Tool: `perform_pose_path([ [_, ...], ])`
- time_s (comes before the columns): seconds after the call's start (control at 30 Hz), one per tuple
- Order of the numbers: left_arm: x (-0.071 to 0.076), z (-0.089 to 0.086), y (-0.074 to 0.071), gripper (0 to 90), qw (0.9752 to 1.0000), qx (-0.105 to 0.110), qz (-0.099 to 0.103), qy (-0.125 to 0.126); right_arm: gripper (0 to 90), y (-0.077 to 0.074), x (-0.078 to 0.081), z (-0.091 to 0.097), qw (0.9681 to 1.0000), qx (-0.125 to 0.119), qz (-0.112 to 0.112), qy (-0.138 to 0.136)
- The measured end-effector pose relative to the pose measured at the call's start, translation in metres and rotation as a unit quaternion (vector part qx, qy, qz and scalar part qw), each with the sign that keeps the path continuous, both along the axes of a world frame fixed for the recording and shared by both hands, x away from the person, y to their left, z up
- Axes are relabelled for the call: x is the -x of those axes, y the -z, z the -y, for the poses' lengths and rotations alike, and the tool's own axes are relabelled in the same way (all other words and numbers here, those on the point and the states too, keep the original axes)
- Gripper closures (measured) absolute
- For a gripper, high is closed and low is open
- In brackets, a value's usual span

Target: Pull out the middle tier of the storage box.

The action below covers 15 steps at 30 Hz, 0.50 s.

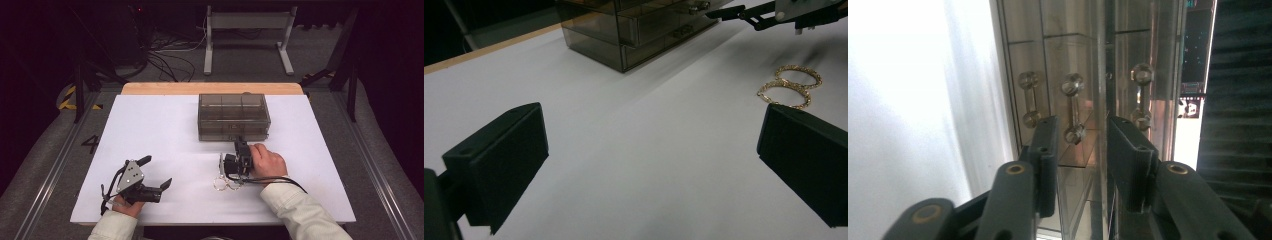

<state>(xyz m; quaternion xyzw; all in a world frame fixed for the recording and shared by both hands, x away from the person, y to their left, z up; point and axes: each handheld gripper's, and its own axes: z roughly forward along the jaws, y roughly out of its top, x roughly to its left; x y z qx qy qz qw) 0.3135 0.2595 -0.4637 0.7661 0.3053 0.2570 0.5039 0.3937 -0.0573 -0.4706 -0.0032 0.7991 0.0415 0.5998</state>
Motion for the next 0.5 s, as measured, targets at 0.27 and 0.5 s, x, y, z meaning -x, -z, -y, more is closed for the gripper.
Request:
perform_pose_path([
  [0.27, 0.0, 0.0, 0.0, 0.7, 1.0, 0.0, 0.0, 0.0, 61.9, -0.006, 0.004, 0.001, 0.9998, -0.018, -0.002, 0.001],
  [0.5, 0.0, 0.0, 0.0, 0.7, 1.0, -0.002, 0.001, 0.001, 59.3, -0.013, 0.006, 0.003, 0.9993, -0.035, 0.0, -0.008],
])
